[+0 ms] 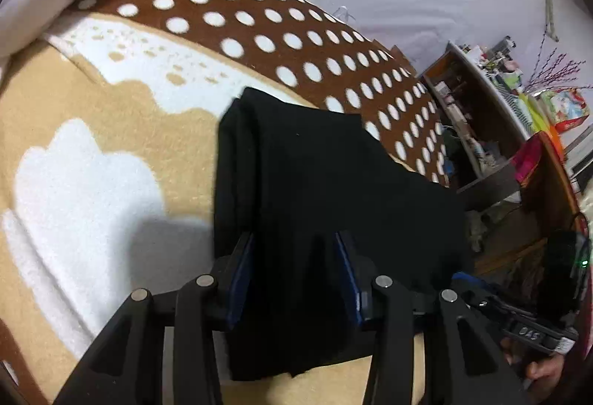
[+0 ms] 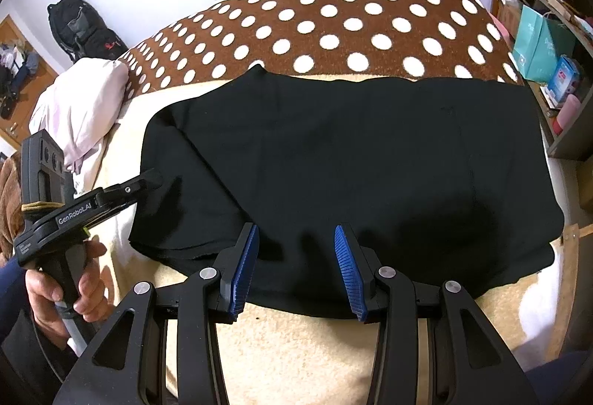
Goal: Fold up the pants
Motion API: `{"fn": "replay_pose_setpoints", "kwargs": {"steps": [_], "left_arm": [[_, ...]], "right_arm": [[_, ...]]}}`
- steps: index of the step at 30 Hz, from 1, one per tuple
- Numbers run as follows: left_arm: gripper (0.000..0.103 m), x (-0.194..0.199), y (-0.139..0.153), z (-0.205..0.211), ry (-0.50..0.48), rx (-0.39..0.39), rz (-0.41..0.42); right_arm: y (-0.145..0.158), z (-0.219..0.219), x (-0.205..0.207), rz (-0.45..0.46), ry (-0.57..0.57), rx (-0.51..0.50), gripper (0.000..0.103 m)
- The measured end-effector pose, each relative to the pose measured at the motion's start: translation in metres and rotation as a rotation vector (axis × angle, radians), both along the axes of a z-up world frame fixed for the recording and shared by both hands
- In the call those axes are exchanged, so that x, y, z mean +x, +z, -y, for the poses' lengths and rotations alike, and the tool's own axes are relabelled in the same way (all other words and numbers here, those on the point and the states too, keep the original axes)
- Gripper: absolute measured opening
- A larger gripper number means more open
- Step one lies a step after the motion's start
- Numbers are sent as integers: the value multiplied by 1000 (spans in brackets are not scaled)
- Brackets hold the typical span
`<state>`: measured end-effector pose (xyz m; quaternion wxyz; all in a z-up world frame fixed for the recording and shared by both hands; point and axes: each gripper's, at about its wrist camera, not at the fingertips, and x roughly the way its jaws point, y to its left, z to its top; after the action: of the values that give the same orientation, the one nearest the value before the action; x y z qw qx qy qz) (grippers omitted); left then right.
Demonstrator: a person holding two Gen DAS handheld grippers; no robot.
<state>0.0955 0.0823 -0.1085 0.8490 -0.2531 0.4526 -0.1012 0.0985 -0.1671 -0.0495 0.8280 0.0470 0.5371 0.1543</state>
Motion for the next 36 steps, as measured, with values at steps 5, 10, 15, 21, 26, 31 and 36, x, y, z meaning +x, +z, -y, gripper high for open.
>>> {"fn": "replay_pose_setpoints", "kwargs": {"steps": [5,10,15,21,26,31,36], "left_arm": [[44,11,7,18,-93,-64,14],[44,42,36,43,-186,-127,69],[45,69,87,58,-214,-86,156],[46,27,87,2,-65,1,182],[46,6,17,-41,50,-33,-5],[46,12,10,-17,-33,-12,-3],[46,17,-2,-2,-79,30,-60]], "right_arm": [[0,3,2,-5,-13,22,44],[-2,7,2,-12,-32,35,44],[-3,9,3,-21,-47,47,44],[-7,1,8,-14,-19,53,44],[-9,-1,8,-16,-2,66,44],[-11,9,10,-27,-44,97,44],[-11,11,10,-29,-51,109,44]]}}
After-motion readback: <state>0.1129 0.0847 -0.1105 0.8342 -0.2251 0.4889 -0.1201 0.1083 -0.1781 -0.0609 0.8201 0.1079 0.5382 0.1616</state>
